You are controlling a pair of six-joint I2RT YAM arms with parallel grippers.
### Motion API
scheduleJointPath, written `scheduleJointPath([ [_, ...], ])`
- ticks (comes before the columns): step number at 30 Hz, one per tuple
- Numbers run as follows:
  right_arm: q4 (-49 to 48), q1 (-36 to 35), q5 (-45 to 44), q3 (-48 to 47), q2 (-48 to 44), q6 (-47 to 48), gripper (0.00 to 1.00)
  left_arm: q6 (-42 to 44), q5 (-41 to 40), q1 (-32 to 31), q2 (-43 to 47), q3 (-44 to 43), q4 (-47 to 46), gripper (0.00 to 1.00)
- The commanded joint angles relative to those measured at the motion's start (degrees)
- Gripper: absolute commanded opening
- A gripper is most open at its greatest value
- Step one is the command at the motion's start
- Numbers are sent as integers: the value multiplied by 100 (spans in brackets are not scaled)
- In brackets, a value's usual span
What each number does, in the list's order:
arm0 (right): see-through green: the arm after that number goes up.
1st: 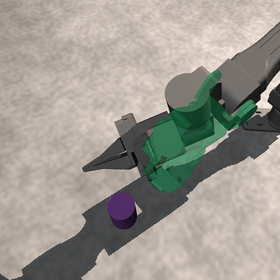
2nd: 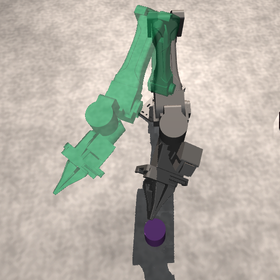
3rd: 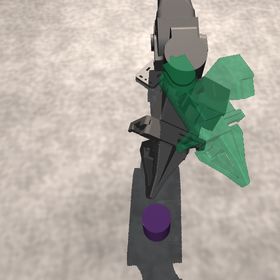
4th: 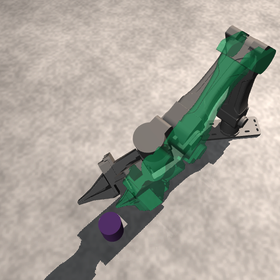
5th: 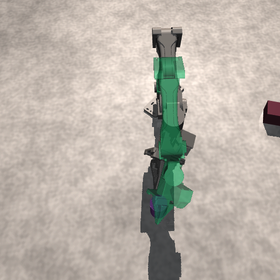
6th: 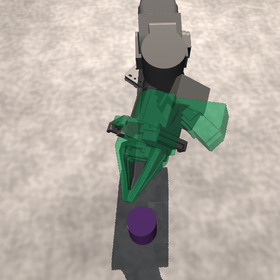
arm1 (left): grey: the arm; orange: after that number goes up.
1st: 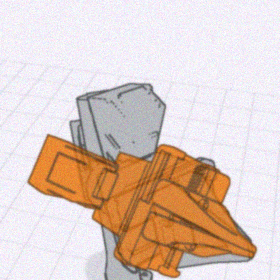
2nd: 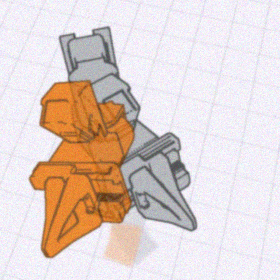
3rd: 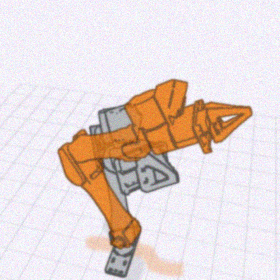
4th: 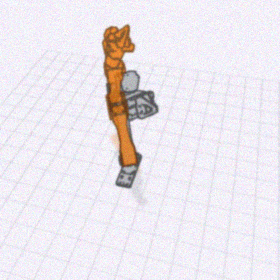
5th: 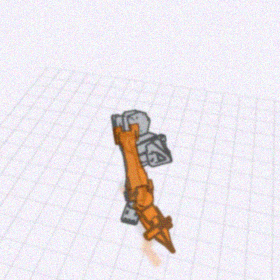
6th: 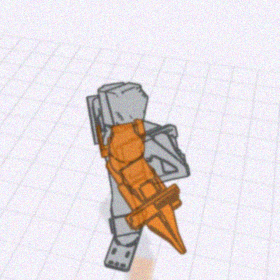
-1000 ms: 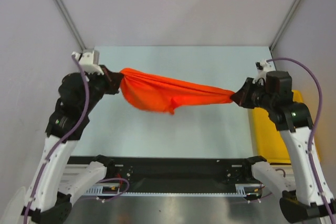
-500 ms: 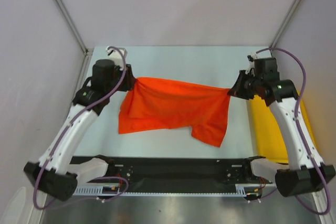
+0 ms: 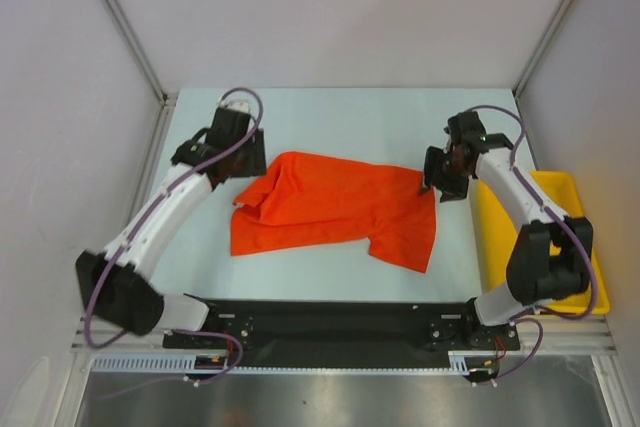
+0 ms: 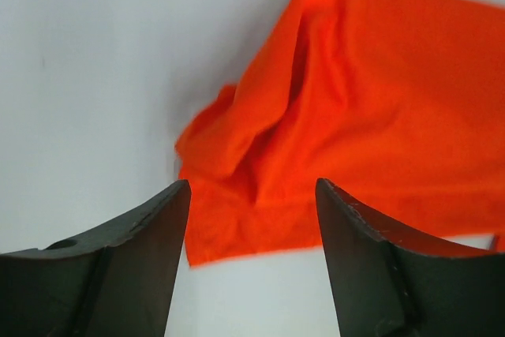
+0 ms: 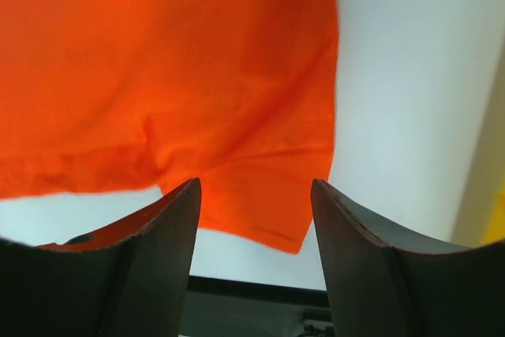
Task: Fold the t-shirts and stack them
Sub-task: Flatten the tshirt out
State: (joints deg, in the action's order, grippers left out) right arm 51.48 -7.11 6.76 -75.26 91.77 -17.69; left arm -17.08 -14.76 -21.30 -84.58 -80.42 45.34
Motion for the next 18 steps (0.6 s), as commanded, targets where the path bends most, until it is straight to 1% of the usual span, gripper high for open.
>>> scheduleJointPath([
  [1,38,-272,474,906,-1001,3,64,-821,290,-6,1327,1323,-147,70],
  [2,2,-421,544,1221,-1377,-180,63,-1267,342,38,1886,1702,-175,58],
  [3,-33,-466,641,1695,-1546,-295,62,-1550,395,169,2144,2393,-184,52],
  [4,-68,-510,703,1978,-1722,-409,61,-1814,474,248,2399,2730,-253,47],
  [5,-121,-519,947,2198,-2072,-671,61,-2330,509,319,2880,3012,-245,43],
  [6,-260,-510,1080,2670,-2223,-813,61,-2692,475,433,3085,3485,-202,43],
  [7,-340,-484,1203,2866,-2381,-971,61,-3035,440,486,3322,3698,-140,45],
  [8,-428,-440,1448,3042,-2600,-1112,60,-3604,413,530,3525,3909,-157,51],
  [9,-620,-423,1546,3218,-2689,-1392,61,-3870,291,609,3918,4286,-183,52],
  [10,-692,-414,1591,3429,-2760,-1543,61,-4134,246,670,4079,4429,-192,51],
  [11,-736,-405,1617,3500,-2804,-1649,61,-4580,211,732,4194,4560,-166,46],
  [12,-736,-413,1626,3527,-2831,-1693,60,-4776,237,872,4282,4788,-166,45],
  [14,-597,-387,1408,3422,-2805,-1720,61,-4997,421,969,4091,4992,-341,45],
  [16,-429,-265,1336,3343,-2778,-1729,61,-5112,536,1084,3477,5080,-194,44],
  [18,-455,-98,1432,3290,-2813,-1738,61,-5147,353,1137,3124,5019,-70,39],
])
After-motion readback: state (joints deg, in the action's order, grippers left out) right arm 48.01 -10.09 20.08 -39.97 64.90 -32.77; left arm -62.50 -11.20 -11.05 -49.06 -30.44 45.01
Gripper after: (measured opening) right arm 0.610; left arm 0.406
